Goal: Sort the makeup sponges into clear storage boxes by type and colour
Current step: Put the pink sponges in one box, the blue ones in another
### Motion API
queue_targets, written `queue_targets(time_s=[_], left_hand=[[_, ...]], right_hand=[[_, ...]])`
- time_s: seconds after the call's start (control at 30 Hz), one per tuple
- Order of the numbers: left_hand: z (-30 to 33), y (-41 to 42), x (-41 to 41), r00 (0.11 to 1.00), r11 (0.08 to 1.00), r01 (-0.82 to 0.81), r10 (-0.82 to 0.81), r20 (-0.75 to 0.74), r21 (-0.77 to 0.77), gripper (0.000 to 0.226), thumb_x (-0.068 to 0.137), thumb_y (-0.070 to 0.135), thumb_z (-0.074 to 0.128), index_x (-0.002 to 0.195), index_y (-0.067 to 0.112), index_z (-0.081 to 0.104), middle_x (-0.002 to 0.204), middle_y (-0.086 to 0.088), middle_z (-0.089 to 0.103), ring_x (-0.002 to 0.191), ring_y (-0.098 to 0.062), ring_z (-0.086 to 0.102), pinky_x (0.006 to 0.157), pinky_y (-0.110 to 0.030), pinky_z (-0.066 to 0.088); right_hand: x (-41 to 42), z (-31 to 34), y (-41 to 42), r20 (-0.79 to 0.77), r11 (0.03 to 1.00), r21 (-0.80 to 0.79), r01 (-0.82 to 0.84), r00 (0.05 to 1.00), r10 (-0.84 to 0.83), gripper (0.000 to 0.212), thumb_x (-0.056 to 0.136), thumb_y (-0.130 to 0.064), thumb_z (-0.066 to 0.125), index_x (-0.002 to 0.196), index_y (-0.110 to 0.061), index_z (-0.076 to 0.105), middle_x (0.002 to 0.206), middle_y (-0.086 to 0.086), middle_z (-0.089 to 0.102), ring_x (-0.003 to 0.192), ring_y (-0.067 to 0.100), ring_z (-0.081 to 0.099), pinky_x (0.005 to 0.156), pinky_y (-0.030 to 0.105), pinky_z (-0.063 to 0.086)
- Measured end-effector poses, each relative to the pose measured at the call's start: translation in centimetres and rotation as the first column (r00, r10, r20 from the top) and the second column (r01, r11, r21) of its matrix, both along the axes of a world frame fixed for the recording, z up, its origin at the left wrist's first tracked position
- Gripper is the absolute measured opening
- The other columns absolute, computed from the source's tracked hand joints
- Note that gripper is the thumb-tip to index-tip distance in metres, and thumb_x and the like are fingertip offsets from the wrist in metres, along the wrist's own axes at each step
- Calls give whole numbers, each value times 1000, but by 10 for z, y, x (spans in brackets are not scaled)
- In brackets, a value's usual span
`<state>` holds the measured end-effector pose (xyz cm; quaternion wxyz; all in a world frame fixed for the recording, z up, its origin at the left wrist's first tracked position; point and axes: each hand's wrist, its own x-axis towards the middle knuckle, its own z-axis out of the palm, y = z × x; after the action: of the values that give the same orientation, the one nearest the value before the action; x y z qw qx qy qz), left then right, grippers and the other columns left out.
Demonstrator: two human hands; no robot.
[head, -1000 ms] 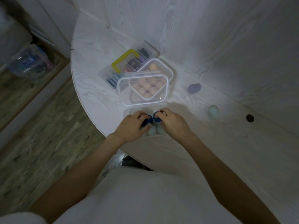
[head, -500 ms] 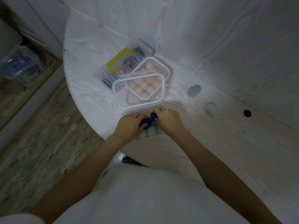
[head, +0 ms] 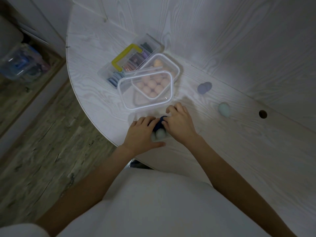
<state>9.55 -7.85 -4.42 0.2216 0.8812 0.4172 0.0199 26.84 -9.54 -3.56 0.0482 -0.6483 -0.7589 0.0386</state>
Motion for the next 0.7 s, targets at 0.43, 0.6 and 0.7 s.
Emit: queue_targets(time_s=[0.43,0.6,0.7], left_hand=[[-1,6,2,995,997,63,-65,-78,-37,76,68,49,72,136,24,45,143,7,42,125,-23,41,93,-40,36],[0,8,3,993,993,79,-86,-84,-86,77,71,47,70,138,24,40,143,9,40,127,-18,38,91,-36,31],[0,7,5,994,992,68,-76,-76,-104,76,71,45,70,136,23,38,138,8,43,124,-19,39,93,-37,30]], right_hand=[[148,-17,39,-261,885,-182,428,847,-463,54,85,8,48,135,-10,45,144,13,40,128,34,38,108,42,30],[154,-29,56,-174,903,-173,393,890,-421,33,83,3,53,115,-4,56,118,17,58,105,38,52,87,39,42],[128,-8,32,-352,941,-27,339,877,-326,31,79,-11,65,109,-8,58,107,11,60,93,31,54,78,36,42]])
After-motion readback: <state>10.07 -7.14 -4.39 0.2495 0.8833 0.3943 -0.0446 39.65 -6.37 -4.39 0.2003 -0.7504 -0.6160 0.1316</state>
